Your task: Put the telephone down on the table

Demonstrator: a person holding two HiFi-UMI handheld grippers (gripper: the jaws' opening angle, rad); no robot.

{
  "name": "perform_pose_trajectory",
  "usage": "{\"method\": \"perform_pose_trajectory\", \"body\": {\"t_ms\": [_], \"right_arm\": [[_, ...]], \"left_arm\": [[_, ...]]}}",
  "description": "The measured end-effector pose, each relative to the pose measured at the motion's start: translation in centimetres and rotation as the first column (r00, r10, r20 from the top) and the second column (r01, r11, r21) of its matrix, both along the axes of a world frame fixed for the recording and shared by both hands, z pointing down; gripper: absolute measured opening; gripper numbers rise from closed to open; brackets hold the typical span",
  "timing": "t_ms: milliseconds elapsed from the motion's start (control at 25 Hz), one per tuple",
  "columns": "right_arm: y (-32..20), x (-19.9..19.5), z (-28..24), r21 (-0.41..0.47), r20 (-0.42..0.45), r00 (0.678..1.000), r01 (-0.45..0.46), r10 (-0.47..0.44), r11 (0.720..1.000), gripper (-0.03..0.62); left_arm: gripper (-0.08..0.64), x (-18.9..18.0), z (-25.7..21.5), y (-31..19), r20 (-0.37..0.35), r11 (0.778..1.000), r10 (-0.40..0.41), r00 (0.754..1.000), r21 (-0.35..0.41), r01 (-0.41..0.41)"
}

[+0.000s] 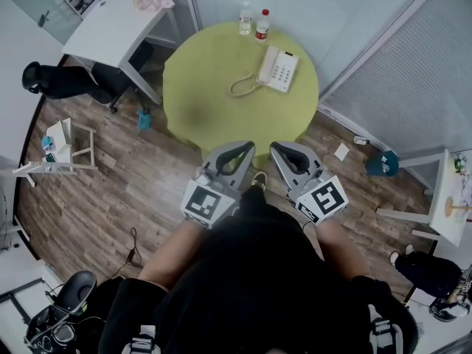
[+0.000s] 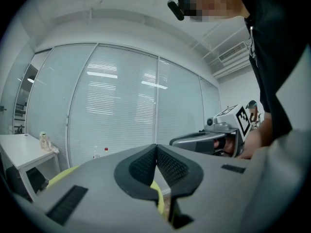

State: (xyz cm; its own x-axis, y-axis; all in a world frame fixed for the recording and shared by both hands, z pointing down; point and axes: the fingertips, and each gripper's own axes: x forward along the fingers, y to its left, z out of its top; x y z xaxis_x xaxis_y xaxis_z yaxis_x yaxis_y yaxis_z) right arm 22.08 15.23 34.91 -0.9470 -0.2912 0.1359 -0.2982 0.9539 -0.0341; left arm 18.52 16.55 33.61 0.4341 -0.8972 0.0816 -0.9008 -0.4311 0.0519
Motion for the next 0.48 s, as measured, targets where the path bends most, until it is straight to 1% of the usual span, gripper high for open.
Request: {"method": "perform_pose_trajectory", "body": {"t_ms": [240, 480], "right_arm": [[-5.1, -0.8, 0.4, -0.017, -0.003, 1.000, 0.007, -0.007, 1.000, 0.020], [-9.6, -1.7, 0.9, -0.027, -0.003, 1.000, 0.022, -0.022, 0.999, 0.020]], "left_arm": [[0.014, -0.8, 0.2, -5.0, -0.008, 1.000, -0.011, 1.000, -0.004, 0.011], [0.014, -1.6, 0.3, -9.3, 0.007, 0.999, -0.019, 1.000, -0.028, 0.019]]}}
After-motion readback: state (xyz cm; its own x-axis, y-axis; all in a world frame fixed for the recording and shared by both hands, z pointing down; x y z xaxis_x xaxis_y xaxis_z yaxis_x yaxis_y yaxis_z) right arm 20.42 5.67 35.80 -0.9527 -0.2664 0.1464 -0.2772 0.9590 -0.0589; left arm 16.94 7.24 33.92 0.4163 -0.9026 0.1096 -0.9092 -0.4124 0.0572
